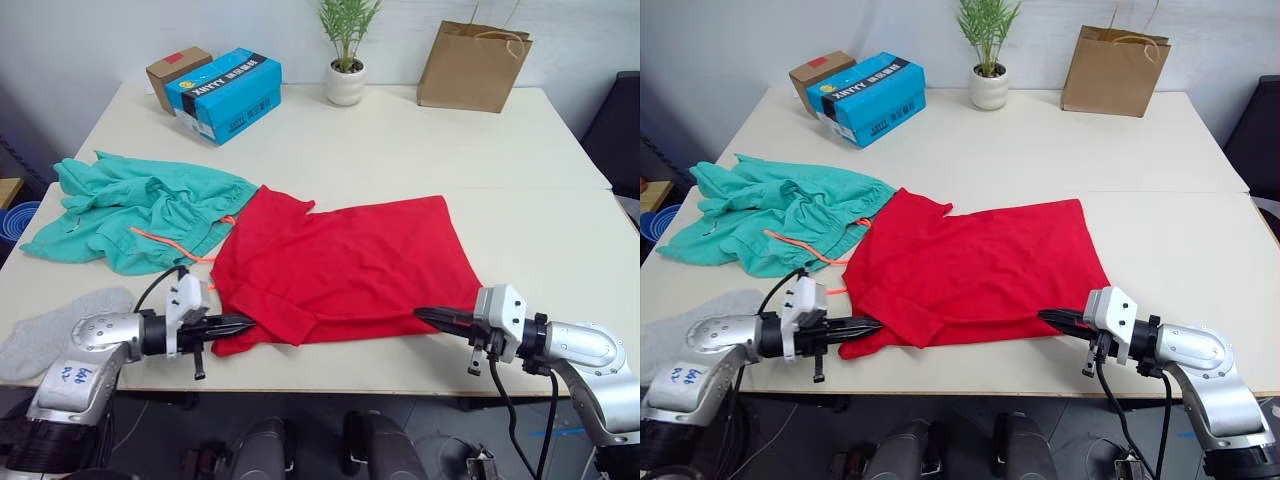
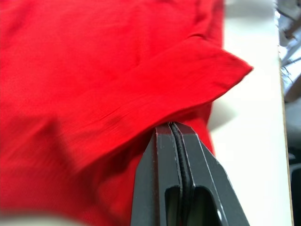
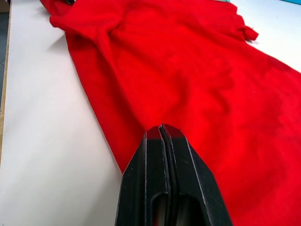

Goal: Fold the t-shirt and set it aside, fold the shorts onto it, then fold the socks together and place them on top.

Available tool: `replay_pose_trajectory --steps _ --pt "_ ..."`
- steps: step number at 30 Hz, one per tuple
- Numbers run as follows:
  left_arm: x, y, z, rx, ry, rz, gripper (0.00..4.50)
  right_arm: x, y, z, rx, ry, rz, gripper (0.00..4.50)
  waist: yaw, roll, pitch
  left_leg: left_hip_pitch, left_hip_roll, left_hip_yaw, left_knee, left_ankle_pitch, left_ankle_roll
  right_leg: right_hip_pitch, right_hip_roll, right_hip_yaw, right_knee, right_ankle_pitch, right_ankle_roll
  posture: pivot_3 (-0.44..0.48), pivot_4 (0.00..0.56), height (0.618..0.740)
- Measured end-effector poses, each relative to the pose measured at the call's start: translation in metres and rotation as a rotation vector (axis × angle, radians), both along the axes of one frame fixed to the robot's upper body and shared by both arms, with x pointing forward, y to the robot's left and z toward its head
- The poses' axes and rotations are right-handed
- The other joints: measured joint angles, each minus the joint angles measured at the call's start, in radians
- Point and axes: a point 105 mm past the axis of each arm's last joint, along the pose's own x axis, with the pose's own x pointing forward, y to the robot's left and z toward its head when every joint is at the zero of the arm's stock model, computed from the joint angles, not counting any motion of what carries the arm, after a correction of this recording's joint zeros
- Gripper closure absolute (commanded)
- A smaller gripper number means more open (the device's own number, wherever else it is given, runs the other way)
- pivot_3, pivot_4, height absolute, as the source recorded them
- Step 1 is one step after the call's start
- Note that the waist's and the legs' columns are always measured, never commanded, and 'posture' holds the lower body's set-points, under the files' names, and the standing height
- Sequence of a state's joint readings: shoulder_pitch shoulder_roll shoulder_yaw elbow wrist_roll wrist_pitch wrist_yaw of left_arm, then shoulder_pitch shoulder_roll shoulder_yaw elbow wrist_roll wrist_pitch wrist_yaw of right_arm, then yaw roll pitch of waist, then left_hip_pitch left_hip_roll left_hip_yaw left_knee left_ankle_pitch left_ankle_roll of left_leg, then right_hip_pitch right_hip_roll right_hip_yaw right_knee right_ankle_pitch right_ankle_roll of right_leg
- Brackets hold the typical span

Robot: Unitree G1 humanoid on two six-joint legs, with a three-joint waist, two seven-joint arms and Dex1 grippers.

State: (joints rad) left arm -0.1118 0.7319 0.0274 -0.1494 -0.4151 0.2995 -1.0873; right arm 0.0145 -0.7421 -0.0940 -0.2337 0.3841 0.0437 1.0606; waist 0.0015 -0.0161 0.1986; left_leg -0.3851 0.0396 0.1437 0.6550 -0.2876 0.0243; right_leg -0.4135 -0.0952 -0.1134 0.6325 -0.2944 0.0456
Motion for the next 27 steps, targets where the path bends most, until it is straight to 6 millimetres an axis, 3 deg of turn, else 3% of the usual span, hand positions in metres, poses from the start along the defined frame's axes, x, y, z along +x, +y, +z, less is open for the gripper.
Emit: replay_pose_trajectory --steps 15,19,23,27 --pt "0.001 -0.052 -0.02 0.058 -0.076 -0.208 4.47 0.0 0.0 0.0 -0.001 -0.01 0.0 4.5 -0.001 0.0 0.0 0.0 0.0 0.0 0.0 0.0 0.001 0.0 0.001 0.0 0.0 0.0 0.0 0.0 0.15 0.74" --pt "0.027 -0.06 -0.006 -0.054 -0.158 -0.042 4.47 -0.001 0.0 -0.001 -0.001 -0.014 -0.002 4.5 0.002 0.0 0.0 0.0 0.0 0.0 0.002 0.001 0.001 0.0 0.001 0.0 0.001 0.001 0.001 0.0 0.15 0.74" --pt "0.061 -0.038 0.013 -0.131 -0.217 0.202 4.47 -0.001 -0.001 -0.001 0.004 -0.03 -0.01 4.5 -0.001 0.0 0.0 0.0 0.0 0.0 0.002 0.001 0.001 0.0 0.001 -0.001 0.002 0.001 0.002 0.0 0.15 0.74" --pt "0.071 -0.031 0.013 -0.179 -0.209 0.33 4.47 0.004 0.0 0.003 0.031 -0.039 -0.017 4.5 -0.003 0.0 0.0 0.0 0.0 0.0 0.002 0.001 0.001 0.0 0.001 -0.001 0.002 0.001 0.002 0.0 0.15 0.74"
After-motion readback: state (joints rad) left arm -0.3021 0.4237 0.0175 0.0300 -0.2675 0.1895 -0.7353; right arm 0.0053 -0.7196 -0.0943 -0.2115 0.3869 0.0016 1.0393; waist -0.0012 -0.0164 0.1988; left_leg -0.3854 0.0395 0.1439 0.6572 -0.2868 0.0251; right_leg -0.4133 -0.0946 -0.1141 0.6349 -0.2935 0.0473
